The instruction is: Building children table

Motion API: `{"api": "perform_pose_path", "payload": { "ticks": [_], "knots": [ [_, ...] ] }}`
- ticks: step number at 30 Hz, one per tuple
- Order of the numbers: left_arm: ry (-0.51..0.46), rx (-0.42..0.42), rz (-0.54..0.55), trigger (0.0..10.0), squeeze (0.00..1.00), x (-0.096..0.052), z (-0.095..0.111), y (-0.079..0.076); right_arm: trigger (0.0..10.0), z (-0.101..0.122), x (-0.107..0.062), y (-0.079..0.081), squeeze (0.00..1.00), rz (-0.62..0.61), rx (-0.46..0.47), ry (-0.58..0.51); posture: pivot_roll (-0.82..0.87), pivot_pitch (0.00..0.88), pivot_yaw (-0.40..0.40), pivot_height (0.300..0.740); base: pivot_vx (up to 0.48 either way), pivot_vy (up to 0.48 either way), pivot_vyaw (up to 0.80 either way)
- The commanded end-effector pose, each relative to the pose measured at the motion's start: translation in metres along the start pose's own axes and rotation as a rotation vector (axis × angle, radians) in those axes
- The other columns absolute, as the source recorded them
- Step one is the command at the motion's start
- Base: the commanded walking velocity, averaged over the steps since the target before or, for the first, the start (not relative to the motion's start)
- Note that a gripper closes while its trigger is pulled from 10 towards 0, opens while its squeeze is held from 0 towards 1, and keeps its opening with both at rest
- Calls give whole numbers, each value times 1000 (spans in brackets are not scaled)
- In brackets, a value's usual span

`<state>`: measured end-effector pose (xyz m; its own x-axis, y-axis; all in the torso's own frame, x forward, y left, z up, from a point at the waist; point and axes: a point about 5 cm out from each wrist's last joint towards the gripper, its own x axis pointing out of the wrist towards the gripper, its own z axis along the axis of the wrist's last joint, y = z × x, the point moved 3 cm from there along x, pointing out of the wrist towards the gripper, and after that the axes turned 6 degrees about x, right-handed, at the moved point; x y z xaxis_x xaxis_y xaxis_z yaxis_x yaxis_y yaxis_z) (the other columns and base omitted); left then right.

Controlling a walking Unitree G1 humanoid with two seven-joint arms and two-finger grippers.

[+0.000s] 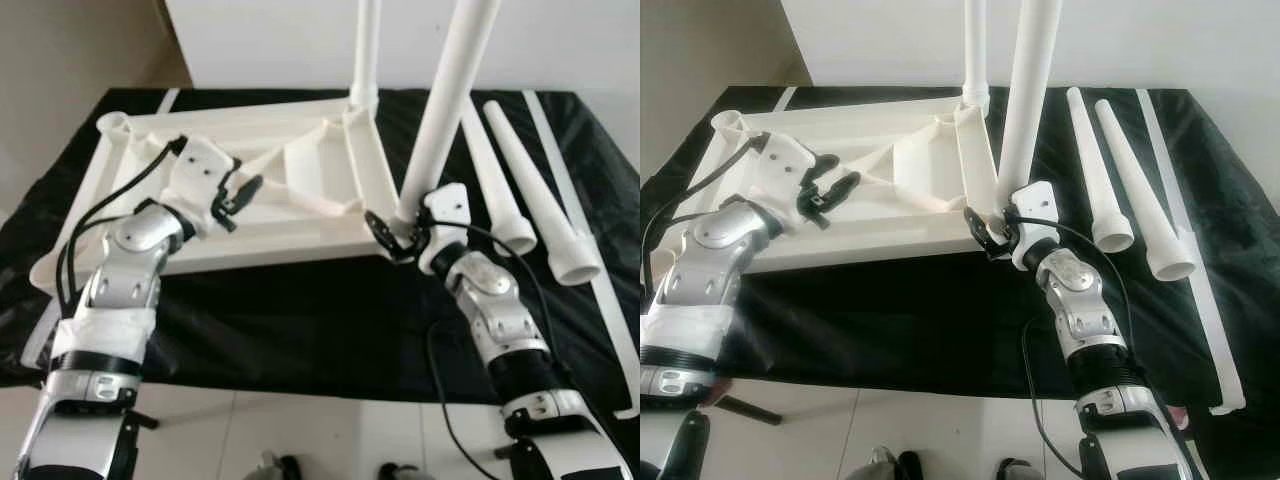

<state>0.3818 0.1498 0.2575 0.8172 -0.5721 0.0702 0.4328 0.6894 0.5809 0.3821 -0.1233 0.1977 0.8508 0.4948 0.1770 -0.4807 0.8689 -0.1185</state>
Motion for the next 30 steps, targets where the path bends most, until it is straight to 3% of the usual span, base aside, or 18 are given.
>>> {"api": "perform_pose_path", "payload": {
  "ticks": [1, 2, 3, 4, 5, 7, 10, 11, 12, 30],
  "knots": [
    [14, 17, 43, 0, 0, -1, -2, 7, 10000, -2, -2, -1, 0, -2, 12, -1, -61, 157, 83, 740, 0, 0, 0],
    [15, 21, 41, 0, 0, -1, -2, 7, 10000, -3, -2, -1, 0, -3, 12, -1, -60, 156, 83, 740, 0, 0, 0],
    [16, 22, 38, 5569, 0, 0, -2, 6, 10000, -3, -2, -1, 0, -3, 13, -1, -60, 154, 83, 740, 0, 0, 0],
    [17, 23, 36, 6353, 0, 0, -2, 6, 10000, -3, -2, -1, 0, -3, 13, -1, -60, 154, 83, 740, 0, 0, 0],
    [16, 22, 35, 9569, 0, 0, -2, 6, 10000, -3, -2, -1, 0, -3, 13, -1, -61, 153, 83, 740, 0, 0, 0],
    [20, 24, 31, 10000, 0, 0, -3, 5, 10000, -3, -3, 0, 0, -2, 13, -1, -62, 149, 81, 740, 0, 0, 0],
    [24, 27, 30, 10000, 0, 0, -4, 5, 10000, -3, -3, 0, 0, -1, 13, -2, -62, 149, 81, 740, 0, 0, 0],
    [24, 26, 32, 9255, 0, 0, -4, 5, 10000, -3, -3, 0, 0, -1, 12, -1, -63, 149, 80, 740, 0, 0, 0],
    [13, 4, 41, 0, 0, -1, -4, 6, 10000, -3, -3, 0, 0, 0, 12, -1, -62, 149, 78, 740, 0, 0, 0],
    [3, -2, 66, 0, 0, -3, -3, 13, 10000, -2, -2, -1, 0, 2, 8, 0, -64, 153, 78, 740, 0, 0, 0]
  ]
}}
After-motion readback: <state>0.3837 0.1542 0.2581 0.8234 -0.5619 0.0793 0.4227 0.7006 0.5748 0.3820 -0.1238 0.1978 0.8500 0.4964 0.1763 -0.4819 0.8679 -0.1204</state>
